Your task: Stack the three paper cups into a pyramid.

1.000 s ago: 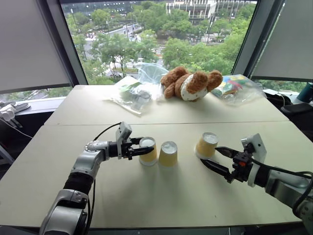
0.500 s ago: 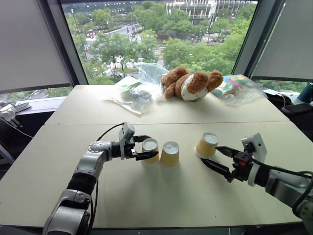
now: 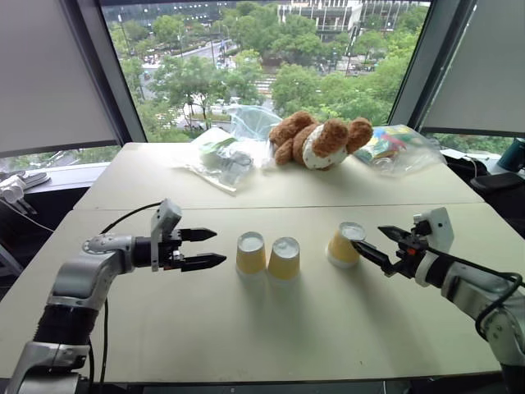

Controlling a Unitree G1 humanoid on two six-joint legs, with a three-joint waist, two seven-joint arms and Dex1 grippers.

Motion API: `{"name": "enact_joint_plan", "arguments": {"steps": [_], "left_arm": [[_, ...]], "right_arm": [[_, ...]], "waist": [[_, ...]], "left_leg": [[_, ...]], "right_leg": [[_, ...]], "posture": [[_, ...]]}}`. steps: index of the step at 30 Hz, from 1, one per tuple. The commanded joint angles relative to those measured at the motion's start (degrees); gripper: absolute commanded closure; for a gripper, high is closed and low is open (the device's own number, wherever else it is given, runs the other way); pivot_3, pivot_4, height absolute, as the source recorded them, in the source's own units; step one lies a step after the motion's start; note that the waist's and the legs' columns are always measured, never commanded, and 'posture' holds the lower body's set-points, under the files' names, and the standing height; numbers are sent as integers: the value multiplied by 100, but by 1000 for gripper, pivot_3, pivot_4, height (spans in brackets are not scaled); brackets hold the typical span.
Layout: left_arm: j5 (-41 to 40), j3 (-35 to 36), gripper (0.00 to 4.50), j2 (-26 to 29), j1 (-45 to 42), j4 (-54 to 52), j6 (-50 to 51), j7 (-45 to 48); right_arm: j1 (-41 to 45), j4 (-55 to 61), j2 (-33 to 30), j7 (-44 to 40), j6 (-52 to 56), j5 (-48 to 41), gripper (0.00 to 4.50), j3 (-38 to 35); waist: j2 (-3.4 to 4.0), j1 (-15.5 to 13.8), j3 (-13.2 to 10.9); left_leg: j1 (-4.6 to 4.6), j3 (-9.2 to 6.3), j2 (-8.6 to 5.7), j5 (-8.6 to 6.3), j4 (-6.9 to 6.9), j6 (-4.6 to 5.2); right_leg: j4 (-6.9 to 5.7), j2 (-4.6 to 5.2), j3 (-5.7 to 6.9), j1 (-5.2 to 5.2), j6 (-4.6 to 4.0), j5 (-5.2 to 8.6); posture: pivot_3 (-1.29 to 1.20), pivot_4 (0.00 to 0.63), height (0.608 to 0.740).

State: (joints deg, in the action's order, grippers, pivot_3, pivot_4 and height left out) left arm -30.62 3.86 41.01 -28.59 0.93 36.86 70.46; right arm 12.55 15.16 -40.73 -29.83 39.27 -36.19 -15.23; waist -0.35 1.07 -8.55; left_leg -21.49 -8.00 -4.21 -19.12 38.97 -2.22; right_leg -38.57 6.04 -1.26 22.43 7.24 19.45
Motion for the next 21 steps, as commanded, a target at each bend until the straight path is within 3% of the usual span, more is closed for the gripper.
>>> {"name": "enact_joint_plan", "arguments": {"steps": [1,16,19,21], "left_arm": [[-432,336,60,233,196,-679,432,-119],[-900,626,60,315,557,-1294,796,-874],[-917,629,0,322,595,-1294,768,-915],[-932,628,0,336,607,-1284,754,-927]], "right_arm": [[343,-280,132,-145,-255,125,0,91],[1112,-1632,639,-528,-843,719,0,503],[1137,-1709,652,-571,-904,777,803,516],[1155,-1738,675,-584,-920,803,1839,513]], "waist": [[0,6,0],[3,10,-1],[3,10,-1],[3,9,-1]], "left_leg": [[0,0,0,0,0,0],[0,1,1,0,-4,-1],[-1,1,0,0,-4,-1],[0,1,1,0,-4,-1]], "right_leg": [[-1,0,0,0,0,0],[4,0,0,3,0,0],[4,0,0,2,0,0],[4,0,0,3,0,0]], "posture": [[0,150,740],[0,150,740],[0,150,740],[0,150,740]]}}
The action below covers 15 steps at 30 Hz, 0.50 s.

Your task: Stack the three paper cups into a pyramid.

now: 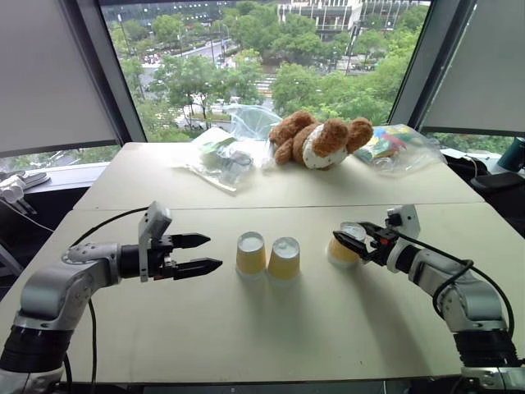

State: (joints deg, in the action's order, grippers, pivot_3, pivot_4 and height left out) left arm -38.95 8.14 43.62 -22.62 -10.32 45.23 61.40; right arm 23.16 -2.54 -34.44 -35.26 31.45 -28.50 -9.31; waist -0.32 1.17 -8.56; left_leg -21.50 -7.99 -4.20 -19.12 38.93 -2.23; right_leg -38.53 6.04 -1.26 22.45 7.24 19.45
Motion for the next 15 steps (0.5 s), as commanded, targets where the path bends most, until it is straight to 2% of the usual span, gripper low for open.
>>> {"name": "enact_joint_plan", "arguments": {"steps": [1,7,11,15], "left_arm": [[-106,199,0,82,16,-157,-90,-24],[-132,224,0,134,35,-139,-106,-31],[-166,222,0,206,54,-141,-87,-12],[-186,225,0,275,101,-176,-75,22]], "right_arm": [[99,26,56,-41,-136,47,2264,-85],[112,167,107,15,-65,10,2318,-122],[824,838,99,-3,303,-226,2318,43],[1830,1284,433,58,918,-493,2318,452]], "waist": [[0,1,0],[0,3,0],[18,30,-11],[26,167,-15]], "left_leg": [[0,0,0,0,0,0],[0,1,0,0,-1,0],[-2,4,0,0,-1,0],[-2,1,6,1,-10,-1]], "right_leg": [[0,0,0,1,0,0],[0,0,0,1,0,0],[-1,0,-3,8,0,0],[-2,-6,-5,17,0,0]], "posture": [[0,150,740],[0,150,740],[0,150,740],[0,150,740]]}}
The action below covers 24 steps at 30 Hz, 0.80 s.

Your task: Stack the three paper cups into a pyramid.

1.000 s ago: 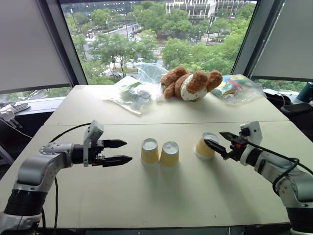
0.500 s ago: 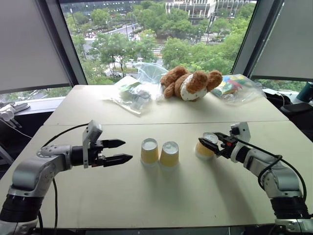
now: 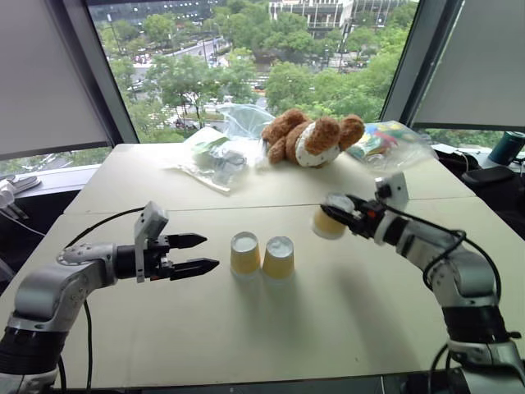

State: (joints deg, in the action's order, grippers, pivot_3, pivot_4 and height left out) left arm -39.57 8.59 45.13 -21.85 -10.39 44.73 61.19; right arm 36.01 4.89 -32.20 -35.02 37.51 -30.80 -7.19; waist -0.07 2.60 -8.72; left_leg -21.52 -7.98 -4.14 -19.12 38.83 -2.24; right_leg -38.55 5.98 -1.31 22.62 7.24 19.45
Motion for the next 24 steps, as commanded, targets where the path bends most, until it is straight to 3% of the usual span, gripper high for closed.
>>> {"name": "enact_joint_plan", "arguments": {"steps": [1,9,24], "left_arm": [[-126,187,0,141,40,-179,-26,52],[-179,295,0,219,391,-414,-39,-41],[-248,351,0,115,626,-503,-102,-286]], "right_arm": [[688,596,289,39,435,-273,2318,348],[1044,1063,822,-11,1080,-469,2318,959],[704,978,714,-338,983,-49,2318,1482]], "waist": [[-1,34,0],[-2,-5,1],[-1,3,1]], "left_leg": [[1,-6,0,0,-3,0],[-8,-12,-22,0,-2,-1],[-6,-9,-27,0,-3,0]], "right_leg": [[0,-2,0,6,0,0],[-1,25,2,13,0,0],[-7,44,7,15,0,0]], "posture": [[0,150,740],[0,150,740],[0,150,740]]}}
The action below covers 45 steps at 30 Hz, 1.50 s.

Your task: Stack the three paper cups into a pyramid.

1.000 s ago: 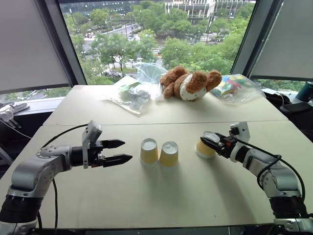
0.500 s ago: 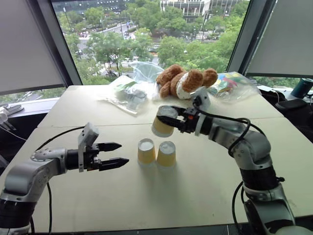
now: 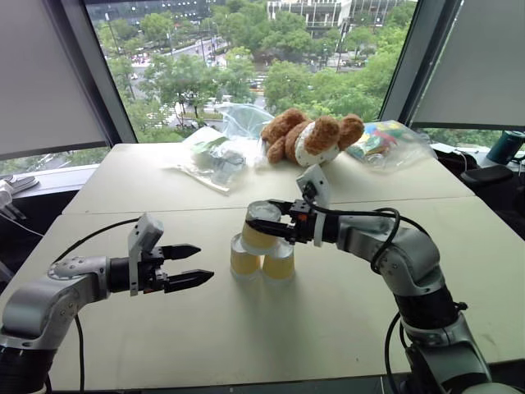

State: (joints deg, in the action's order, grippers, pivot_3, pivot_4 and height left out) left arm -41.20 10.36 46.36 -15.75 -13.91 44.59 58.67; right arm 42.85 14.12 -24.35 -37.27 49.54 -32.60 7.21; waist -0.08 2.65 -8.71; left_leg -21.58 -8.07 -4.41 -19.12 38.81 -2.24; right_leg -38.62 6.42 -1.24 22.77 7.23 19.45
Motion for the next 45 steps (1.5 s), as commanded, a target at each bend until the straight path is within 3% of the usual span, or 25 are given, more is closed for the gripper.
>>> {"name": "enact_joint_plan", "arguments": {"steps": [1,25,27,30,45], "left_arm": [[-89,168,0,-20,19,-149,-95,-49],[-69,84,0,-266,26,-143,-160,-290],[-57,81,0,-286,21,-133,-168,-306],[-66,90,0,-305,28,-143,-169,-335],[-70,50,0,-346,-8,-78,-167,-354]], "right_arm": [[7,36,-84,-144,-256,181,2318,69],[82,-233,-174,-383,-369,568,2318,206],[112,-289,-166,-365,-365,592,1252,216],[143,-337,-158,-345,-340,643,48,203],[-23,264,-162,-454,38,56,48,-284]], "waist": [[0,-3,0],[0,-14,0],[-1,-13,0],[0,-5,0],[0,-11,0]], "left_leg": [[0,0,0,0,1,0],[2,0,-1,0,3,0],[3,0,-1,0,3,0],[2,1,-1,0,2,0],[1,2,-1,0,-2,0]], "right_leg": [[0,0,0,0,0,0],[0,1,1,-5,0,0],[0,1,1,-5,0,0],[0,1,1,-3,0,0],[1,2,1,1,0,0]], "posture": [[0,150,740],[0,150,740],[0,150,740],[0,150,740],[0,150,740]]}}
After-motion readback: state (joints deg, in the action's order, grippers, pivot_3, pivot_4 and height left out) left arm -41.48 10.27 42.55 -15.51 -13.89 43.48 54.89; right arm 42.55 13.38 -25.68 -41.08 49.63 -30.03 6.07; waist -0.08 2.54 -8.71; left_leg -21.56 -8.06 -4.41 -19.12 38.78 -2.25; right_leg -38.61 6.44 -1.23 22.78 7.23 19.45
